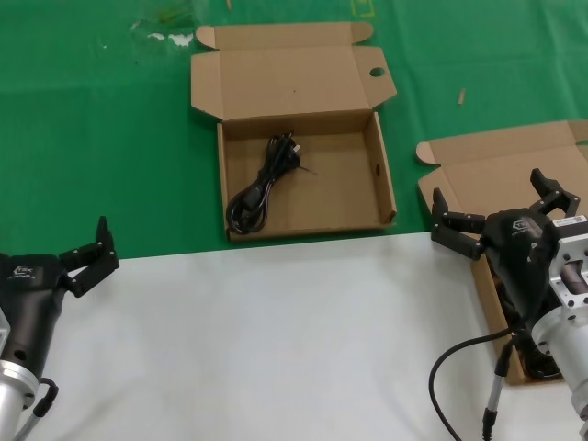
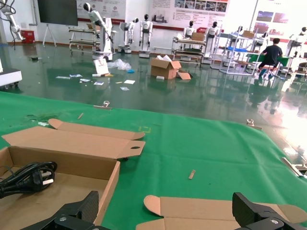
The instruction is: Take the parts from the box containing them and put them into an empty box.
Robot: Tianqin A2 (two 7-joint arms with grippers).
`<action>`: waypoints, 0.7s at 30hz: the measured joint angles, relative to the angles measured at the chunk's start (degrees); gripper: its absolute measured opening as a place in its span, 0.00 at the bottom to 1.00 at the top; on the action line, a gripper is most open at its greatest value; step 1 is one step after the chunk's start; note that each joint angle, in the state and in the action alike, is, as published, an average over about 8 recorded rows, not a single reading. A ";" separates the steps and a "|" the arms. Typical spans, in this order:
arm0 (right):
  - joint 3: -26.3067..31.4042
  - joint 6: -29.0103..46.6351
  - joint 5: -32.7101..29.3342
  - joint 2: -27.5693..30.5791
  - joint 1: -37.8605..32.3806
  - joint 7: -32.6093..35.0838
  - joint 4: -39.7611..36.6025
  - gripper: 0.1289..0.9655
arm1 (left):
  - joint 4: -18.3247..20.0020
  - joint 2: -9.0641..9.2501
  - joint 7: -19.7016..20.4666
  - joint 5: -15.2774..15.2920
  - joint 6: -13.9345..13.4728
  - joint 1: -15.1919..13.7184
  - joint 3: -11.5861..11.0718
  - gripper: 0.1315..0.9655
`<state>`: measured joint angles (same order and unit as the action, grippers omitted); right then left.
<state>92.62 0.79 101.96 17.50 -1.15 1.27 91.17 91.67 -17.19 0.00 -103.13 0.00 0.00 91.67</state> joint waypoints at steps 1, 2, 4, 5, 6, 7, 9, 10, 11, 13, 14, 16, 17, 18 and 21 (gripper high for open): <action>0.00 0.00 0.00 0.00 0.00 0.00 0.00 1.00 | 0.00 0.00 0.00 0.00 0.00 0.00 0.00 1.00; 0.00 0.00 0.00 0.00 0.00 0.00 0.00 1.00 | 0.00 0.00 0.00 0.00 0.00 0.00 0.00 1.00; 0.00 0.00 0.00 0.00 0.00 0.00 0.00 1.00 | 0.00 0.00 0.00 0.00 0.00 0.00 0.00 1.00; 0.00 0.00 0.00 0.00 0.00 0.00 0.00 1.00 | 0.00 0.00 0.00 0.00 0.00 0.00 0.00 1.00; 0.00 0.00 0.00 0.00 0.00 0.00 0.00 1.00 | 0.00 0.00 0.00 0.00 0.00 0.00 0.00 1.00; 0.00 0.00 0.00 0.00 0.00 0.00 0.00 1.00 | 0.00 0.00 0.00 0.00 0.00 0.00 0.00 1.00; 0.00 0.00 0.00 0.00 0.00 0.00 0.00 1.00 | 0.00 0.00 0.00 0.00 0.00 0.00 0.00 1.00; 0.00 0.00 0.00 0.00 0.00 0.00 0.00 1.00 | 0.00 0.00 0.00 0.00 0.00 0.00 0.00 1.00; 0.00 0.00 0.00 0.00 0.00 0.00 0.00 1.00 | 0.00 0.00 0.00 0.00 0.00 0.00 0.00 1.00; 0.00 0.00 0.00 0.00 0.00 0.00 0.00 1.00 | 0.00 0.00 0.00 0.00 0.00 0.00 0.00 1.00; 0.00 0.00 0.00 0.00 0.00 0.00 0.00 1.00 | 0.00 0.00 0.00 0.00 0.00 0.00 0.00 1.00; 0.00 0.00 0.00 0.00 0.00 0.00 0.00 1.00 | 0.00 0.00 0.00 0.00 0.00 0.00 0.00 1.00; 0.00 0.00 0.00 0.00 0.00 0.00 0.00 1.00 | 0.00 0.00 0.00 0.00 0.00 0.00 0.00 1.00; 0.00 0.00 0.00 0.00 0.00 0.00 0.00 1.00 | 0.00 0.00 0.00 0.00 0.00 0.00 0.00 1.00; 0.00 0.00 0.00 0.00 0.00 0.00 0.00 1.00 | 0.00 0.00 0.00 0.00 0.00 0.00 0.00 1.00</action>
<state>92.62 0.79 101.96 17.50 -1.15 1.27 91.17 91.67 -17.19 0.00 -103.13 0.00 0.00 91.67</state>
